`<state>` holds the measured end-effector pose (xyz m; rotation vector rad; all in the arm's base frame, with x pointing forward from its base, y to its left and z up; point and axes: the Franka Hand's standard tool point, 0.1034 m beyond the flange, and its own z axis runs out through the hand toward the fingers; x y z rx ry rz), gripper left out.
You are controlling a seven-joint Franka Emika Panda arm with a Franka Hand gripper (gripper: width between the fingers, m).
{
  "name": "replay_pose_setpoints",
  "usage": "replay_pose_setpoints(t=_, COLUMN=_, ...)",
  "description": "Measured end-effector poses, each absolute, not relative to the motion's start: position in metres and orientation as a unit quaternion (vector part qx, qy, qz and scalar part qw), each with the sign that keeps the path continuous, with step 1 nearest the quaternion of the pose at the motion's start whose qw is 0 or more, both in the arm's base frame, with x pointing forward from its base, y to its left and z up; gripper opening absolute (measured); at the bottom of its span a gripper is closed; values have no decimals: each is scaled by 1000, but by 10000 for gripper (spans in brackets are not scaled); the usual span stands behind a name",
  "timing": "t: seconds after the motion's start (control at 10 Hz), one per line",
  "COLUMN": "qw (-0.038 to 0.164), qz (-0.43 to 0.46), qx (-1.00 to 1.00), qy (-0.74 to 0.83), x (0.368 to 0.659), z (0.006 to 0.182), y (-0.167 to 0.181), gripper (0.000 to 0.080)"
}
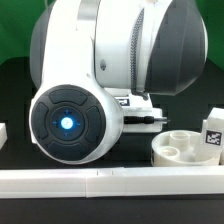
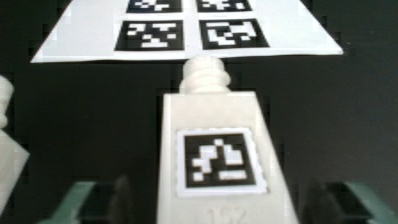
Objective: Assemble stool
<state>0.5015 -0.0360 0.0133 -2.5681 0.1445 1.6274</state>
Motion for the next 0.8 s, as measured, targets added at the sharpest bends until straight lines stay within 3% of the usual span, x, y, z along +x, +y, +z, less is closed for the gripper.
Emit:
replay_pose_setpoints(t=0.1, qw=49, qz=534, qx=-843, qy=48, x=501, z=13, y=-36, gripper=389)
replay_pose_setpoints(t=0.2, qw=49, qz=534, qx=-842, qy=49, x=501, z=13, y=-36, gripper=336)
replay_pose_setpoints(t=0.4, qw=49, qz=537, qx=-840, qy=52, x=502, z=20, y=-35, gripper=336)
replay_pose_setpoints(t=0.5, qw=47, qz=543, qx=-836, qy=59, x=504, z=33, y=-32, gripper=336)
replay_pose_setpoints(t=0.8, qw=41, qz=526, qx=-847, qy=68, x=525, z=99, y=-12, gripper=337)
